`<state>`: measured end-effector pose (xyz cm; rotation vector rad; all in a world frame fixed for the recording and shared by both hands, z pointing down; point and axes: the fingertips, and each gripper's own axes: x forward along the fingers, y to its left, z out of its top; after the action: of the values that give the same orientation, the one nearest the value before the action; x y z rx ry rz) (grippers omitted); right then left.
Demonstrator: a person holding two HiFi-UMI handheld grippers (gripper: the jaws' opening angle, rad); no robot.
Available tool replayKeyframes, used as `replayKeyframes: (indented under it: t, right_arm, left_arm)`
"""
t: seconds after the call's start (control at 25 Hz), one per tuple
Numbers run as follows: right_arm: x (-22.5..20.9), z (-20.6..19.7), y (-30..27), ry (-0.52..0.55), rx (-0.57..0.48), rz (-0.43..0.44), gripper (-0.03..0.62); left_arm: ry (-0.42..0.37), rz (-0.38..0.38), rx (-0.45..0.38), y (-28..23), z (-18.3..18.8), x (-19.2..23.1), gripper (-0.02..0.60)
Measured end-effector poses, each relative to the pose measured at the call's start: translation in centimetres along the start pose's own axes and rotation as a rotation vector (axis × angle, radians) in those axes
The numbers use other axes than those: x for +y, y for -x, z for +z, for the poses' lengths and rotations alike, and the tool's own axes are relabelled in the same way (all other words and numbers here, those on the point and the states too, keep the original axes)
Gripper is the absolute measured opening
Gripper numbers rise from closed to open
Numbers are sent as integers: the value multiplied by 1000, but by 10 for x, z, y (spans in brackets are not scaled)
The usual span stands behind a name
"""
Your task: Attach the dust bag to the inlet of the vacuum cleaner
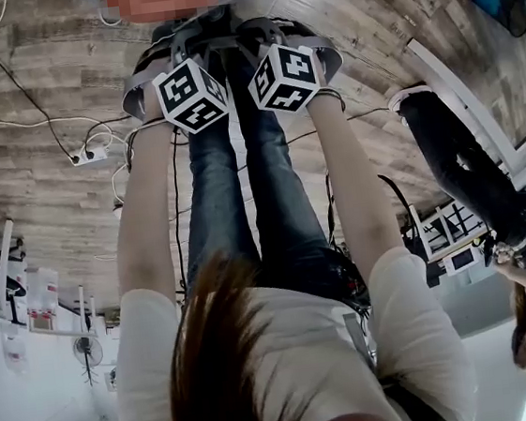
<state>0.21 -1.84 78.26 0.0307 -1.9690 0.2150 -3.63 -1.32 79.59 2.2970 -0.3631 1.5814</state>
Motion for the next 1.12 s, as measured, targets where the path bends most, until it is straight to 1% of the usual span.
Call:
replayKeyframes:
  t: [0.12,0.28,0.44,0.56,0.72,0.96,1.04,1.12]
  right_arm:
    - [-4,-3,-2,16,3,15,43]
    - [-6,-3,-2,26,-3,31,44]
    - [-6,-4,-3,-19,-12,21,48]
    - [-7,-3,-4,-40,-6,-9,52]
    - [-7,-3,-4,-71,0,-33,57]
    - [-8,-1,-5,-77,-6,-39,60]
    - [-9,-3,-5,-105,-11,-46,72]
    - [-7,-5,-4,-129,-9,-41,95]
  left_arm:
    - [38,-2,-1,-4,1,0,67]
    - [39,3,2,-5,2,1,69]
    - [64,-3,3,-8,1,0,72]
    - [97,20,1,-7,0,1,74]
    - [140,45,18,-7,-3,0,77]
    - [156,51,22,-7,-4,2,78]
    - [176,49,23,-8,-3,1,81]
    - [212,41,21,-9,-4,-1,93]
